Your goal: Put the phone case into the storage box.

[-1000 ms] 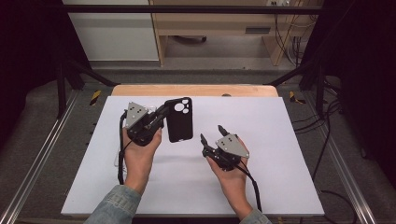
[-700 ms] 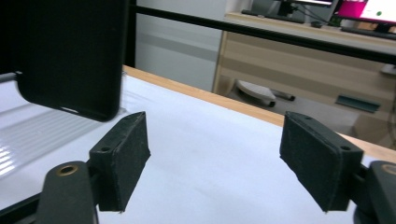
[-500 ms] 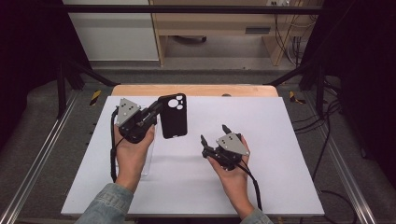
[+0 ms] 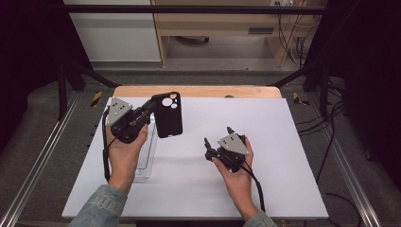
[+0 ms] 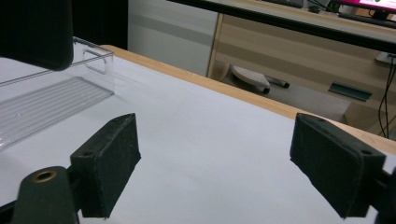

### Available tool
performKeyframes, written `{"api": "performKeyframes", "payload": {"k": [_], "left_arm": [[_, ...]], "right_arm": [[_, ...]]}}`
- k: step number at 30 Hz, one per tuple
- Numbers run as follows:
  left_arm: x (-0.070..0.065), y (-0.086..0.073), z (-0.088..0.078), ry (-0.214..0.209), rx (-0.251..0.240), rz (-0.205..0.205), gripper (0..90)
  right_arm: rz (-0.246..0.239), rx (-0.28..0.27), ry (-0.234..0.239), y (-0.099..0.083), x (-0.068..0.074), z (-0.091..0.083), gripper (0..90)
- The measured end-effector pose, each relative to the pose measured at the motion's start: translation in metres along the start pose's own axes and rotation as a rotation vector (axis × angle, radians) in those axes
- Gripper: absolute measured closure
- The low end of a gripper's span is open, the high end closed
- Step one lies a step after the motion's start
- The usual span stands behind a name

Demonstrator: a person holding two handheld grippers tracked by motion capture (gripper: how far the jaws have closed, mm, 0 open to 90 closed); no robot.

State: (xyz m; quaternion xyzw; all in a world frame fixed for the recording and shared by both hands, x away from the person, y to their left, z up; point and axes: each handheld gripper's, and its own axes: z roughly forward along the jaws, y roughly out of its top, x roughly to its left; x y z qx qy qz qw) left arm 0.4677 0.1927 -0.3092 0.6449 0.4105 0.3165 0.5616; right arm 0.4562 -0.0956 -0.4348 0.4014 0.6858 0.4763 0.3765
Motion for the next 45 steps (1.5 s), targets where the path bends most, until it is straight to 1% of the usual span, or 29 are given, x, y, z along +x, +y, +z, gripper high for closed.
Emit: {"api": "performKeyframes", "payload": {"k": [1,4,12,15,16,18,21,23,24,27,29,31,32,35,36,40,43,45], "left_arm": [[0.001,0.001,-0.001,0.002,-0.002,0.0,83.9],[0.005,0.003,-0.003,0.007,-0.003,0.004,83.9],[0.014,0.012,-0.009,0.018,-0.015,0.024,83.9],[0.019,0.015,-0.011,0.025,-0.025,0.035,83.9],[0.021,0.015,-0.011,0.028,-0.025,0.04,83.9],[0.026,0.016,-0.012,0.031,-0.028,0.042,83.9],[0.035,0.017,-0.014,0.032,-0.037,0.034,83.9],[0.042,0.018,-0.016,0.035,-0.041,0.028,83.9],[0.045,0.019,-0.017,0.038,-0.043,0.027,83.9],[0.056,0.021,-0.018,0.051,-0.045,0.035,83.9],[0.062,0.022,-0.019,0.059,-0.044,0.036,83.9],[0.067,0.023,-0.019,0.064,-0.046,0.034,83.9],[0.069,0.023,-0.02,0.066,-0.044,0.036,83.9],[0.074,0.025,-0.021,0.067,-0.047,0.029,83.8],[0.075,0.026,-0.022,0.068,-0.05,0.026,83.9],[0.078,0.03,-0.022,0.07,-0.046,0.037,83.9],[0.079,0.033,-0.021,0.068,-0.039,0.046,83.9],[0.08,0.034,-0.021,0.069,-0.038,0.046,83.9]], "right_arm": [[-0.006,-0.003,0.008,0.0,-0.001,0.0,14.5],[-0.014,-0.001,0.01,0.0,-0.001,-0.001,14.1],[-0.042,-0.007,0.018,-0.002,-0.007,-0.006,16.8],[-0.059,-0.004,0.006,-0.003,-0.011,-0.008,16.2],[-0.058,-0.007,0.012,-0.003,-0.013,-0.009,16.2],[-0.041,0.01,0.043,-0.003,-0.016,-0.011,15.0],[-0.023,0.036,0.082,-0.003,-0.022,-0.013,12.5],[-0.014,0.044,0.108,-0.004,-0.025,-0.015,11.0],[-0.016,0.047,0.124,-0.004,-0.026,-0.016,10.0],[-0.019,0.06,0.147,-0.005,-0.027,-0.019,9.8],[-0.028,0.055,0.146,-0.007,-0.027,-0.024,10.0],[-0.037,0.047,0.122,-0.01,-0.031,-0.029,11.0],[-0.038,0.037,0.123,-0.012,-0.034,-0.032,11.8],[-0.023,0.032,0.12,-0.013,-0.044,-0.039,11.5],[-0.019,0.031,0.12,-0.014,-0.048,-0.041,11.2],[-0.022,0.018,0.123,-0.016,-0.058,-0.049,9.6],[-0.045,0.004,0.132,-0.022,-0.061,-0.053,8.3],[-0.049,-0.006,0.142,-0.026,-0.062,-0.057,7.5]]}}
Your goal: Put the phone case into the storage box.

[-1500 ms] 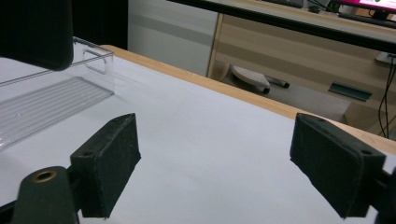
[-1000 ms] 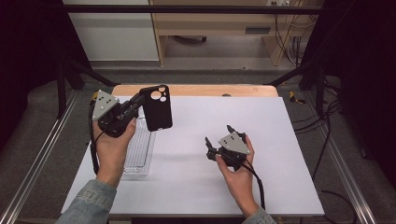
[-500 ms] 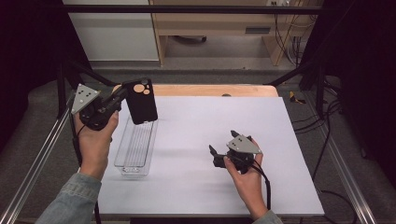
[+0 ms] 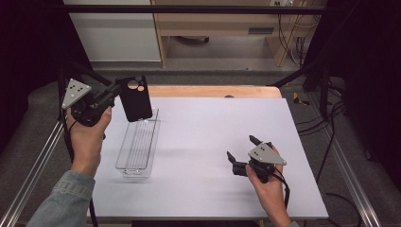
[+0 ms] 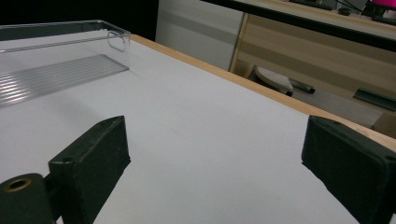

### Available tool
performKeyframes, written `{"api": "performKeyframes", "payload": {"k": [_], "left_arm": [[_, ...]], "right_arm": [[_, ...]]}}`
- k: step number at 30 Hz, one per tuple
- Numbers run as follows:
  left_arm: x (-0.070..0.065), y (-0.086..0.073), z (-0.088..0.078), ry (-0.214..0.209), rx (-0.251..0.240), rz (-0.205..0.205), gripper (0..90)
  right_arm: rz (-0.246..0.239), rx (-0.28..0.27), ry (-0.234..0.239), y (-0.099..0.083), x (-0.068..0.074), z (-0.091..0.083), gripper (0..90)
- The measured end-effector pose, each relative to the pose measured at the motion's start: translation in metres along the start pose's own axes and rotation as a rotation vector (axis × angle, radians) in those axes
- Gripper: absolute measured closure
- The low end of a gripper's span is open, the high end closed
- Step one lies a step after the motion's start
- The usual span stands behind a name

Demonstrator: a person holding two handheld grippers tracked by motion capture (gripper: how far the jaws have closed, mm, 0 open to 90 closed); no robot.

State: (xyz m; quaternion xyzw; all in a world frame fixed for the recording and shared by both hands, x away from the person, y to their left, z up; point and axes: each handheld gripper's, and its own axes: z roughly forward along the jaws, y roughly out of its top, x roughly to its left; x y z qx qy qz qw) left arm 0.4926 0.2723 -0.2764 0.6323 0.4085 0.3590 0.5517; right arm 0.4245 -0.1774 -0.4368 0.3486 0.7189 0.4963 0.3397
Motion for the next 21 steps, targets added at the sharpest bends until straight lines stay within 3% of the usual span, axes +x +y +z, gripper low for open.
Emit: {"api": "performKeyframes", "payload": {"k": [3,7,21], "left_arm": [[0.002,0.002,0.001,-0.002,0.005,0.001,83.9],[0.006,0.005,0.001,-0.009,0.001,-0.039,83.9],[0.011,0.015,0.004,0.01,0.025,0.024,83.9]], "right_arm": [[0.001,-0.009,0.015,-0.005,-0.001,-0.006,6.5],[0.021,-0.02,0.023,-0.007,-0.008,-0.015,6.1],[0.031,-0.032,-0.03,-0.021,-0.028,-0.046,5.9]]}}
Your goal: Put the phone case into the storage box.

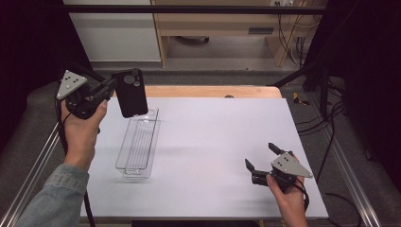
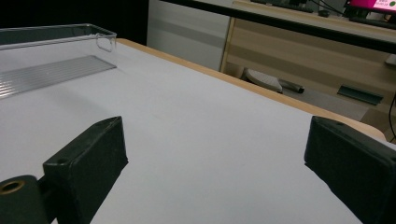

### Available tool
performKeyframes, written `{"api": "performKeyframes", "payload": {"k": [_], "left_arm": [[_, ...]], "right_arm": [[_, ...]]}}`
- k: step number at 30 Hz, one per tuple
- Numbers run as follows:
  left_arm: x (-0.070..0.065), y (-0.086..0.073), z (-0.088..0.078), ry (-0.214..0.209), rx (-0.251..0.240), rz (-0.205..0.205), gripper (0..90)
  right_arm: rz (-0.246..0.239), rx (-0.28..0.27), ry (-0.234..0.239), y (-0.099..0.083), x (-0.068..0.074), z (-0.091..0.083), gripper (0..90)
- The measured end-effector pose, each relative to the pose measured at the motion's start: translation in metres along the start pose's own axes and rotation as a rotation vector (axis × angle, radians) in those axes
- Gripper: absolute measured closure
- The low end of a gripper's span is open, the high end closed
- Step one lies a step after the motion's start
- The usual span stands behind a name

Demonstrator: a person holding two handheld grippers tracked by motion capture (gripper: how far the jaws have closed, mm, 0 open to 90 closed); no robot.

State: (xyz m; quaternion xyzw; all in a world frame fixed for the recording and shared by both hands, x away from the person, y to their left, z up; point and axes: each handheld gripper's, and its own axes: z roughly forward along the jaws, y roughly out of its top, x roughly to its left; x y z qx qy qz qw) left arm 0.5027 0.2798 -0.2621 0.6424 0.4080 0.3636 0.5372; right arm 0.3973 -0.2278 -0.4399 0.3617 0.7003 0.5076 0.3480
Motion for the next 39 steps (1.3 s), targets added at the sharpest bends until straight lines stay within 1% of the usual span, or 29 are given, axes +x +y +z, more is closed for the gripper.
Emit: {"api": "performKeyframes", "payload": {"k": [3,6,10,13,16,19,22,26,29,33,39], "left_arm": [[0.001,-0.001,0.002,0.006,0.006,0.002,83.9],[0.003,-0.002,0.005,0.008,0.013,0.006,83.8],[0.003,-0.003,0.009,0.003,0.014,-0.016,83.9],[0.001,-0.002,0.013,0.004,0.024,0.0,83.9],[0.001,-0.001,0.018,0.003,0.029,0.012,83.9],[0.002,-0.003,0.025,-0.001,0.03,0.001,83.8],[0.002,-0.005,0.032,0.001,0.042,0.016,83.9],[0.006,-0.01,0.041,-0.003,0.048,0.01,83.9],[0.01,-0.013,0.048,0.002,0.046,-0.003,83.9],[0.015,-0.018,0.056,0.013,0.053,-0.011,83.9],[0.021,-0.023,0.062,0.024,0.058,-0.01,83.8]], "right_arm": [[-0.002,-0.01,-0.009,-0.003,-0.003,-0.005,5.9],[0.009,-0.027,-0.019,-0.007,-0.006,-0.01,5.4],[0.004,-0.041,-0.026,-0.017,-0.008,-0.011,5.3],[0.009,-0.046,-0.024,-0.025,-0.007,-0.01,5.3],[0.005,-0.056,-0.016,-0.026,-0.006,-0.009,5.2],[0.019,-0.074,-0.011,-0.027,-0.006,-0.008,5.2],[0.017,-0.07,-0.006,-0.028,-0.003,-0.005,5.1],[0.022,-0.067,-0.009,-0.03,-0.002,-0.005,5.1],[0.03,-0.072,-0.011,-0.029,-0.002,-0.006,5.1],[0.032,-0.078,-0.008,-0.029,-0.001,-0.006,5.1],[0.037,-0.083,-0.009,-0.03,-0.003,-0.006,5.0]]}}
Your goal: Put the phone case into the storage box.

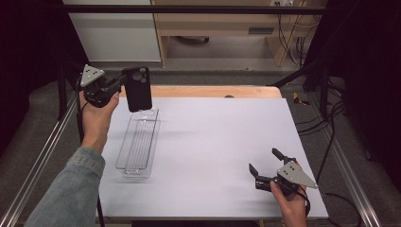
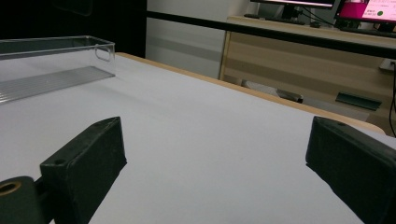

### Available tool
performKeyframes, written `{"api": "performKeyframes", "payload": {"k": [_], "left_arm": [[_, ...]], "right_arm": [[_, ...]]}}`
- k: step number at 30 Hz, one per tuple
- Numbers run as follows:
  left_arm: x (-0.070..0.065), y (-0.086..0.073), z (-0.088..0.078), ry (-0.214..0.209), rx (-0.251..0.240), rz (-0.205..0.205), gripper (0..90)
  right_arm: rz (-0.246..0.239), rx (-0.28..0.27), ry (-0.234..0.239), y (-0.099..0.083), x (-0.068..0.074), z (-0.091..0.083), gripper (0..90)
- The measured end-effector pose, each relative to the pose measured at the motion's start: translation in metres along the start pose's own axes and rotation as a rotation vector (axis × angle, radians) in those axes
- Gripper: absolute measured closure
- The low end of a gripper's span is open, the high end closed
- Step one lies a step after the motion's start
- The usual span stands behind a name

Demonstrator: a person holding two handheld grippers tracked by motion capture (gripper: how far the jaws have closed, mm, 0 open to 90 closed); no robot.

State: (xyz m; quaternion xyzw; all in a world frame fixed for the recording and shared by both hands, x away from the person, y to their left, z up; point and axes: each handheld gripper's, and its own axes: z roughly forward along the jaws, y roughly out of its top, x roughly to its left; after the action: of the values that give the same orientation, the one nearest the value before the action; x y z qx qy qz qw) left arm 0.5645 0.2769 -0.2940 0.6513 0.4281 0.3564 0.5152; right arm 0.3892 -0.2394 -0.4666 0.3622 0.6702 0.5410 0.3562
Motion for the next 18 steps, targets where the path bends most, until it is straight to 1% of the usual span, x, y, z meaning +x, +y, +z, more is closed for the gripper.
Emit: {"api": "performKeyframes", "payload": {"k": [2,4,6,13,15,18], "left_arm": [[0.002,-0.001,0.001,0.002,-0.001,-0.004,83.9],[0.003,-0.003,0.003,0.004,0.008,0.005,83.9],[0.003,-0.004,0.005,0.005,0.014,0.004,83.9],[0.0,-0.006,0.009,0.0,0.017,0.022,83.9],[0.0,-0.007,0.01,0.002,0.018,0.024,83.8],[0.0,-0.009,0.012,0.007,0.019,0.016,83.9]], "right_arm": [[0.002,0.001,0.002,0.0,0.0,0.0,5.0],[0.002,0.0,0.004,0.0,0.0,0.001,5.0],[0.002,0.0,0.005,0.0,0.001,0.001,5.0],[0.022,-0.003,0.008,-0.001,-0.001,0.001,5.0],[0.022,-0.003,0.008,-0.001,-0.001,0.001,5.0],[0.018,-0.004,0.01,-0.001,0.0,0.001,5.0]]}}
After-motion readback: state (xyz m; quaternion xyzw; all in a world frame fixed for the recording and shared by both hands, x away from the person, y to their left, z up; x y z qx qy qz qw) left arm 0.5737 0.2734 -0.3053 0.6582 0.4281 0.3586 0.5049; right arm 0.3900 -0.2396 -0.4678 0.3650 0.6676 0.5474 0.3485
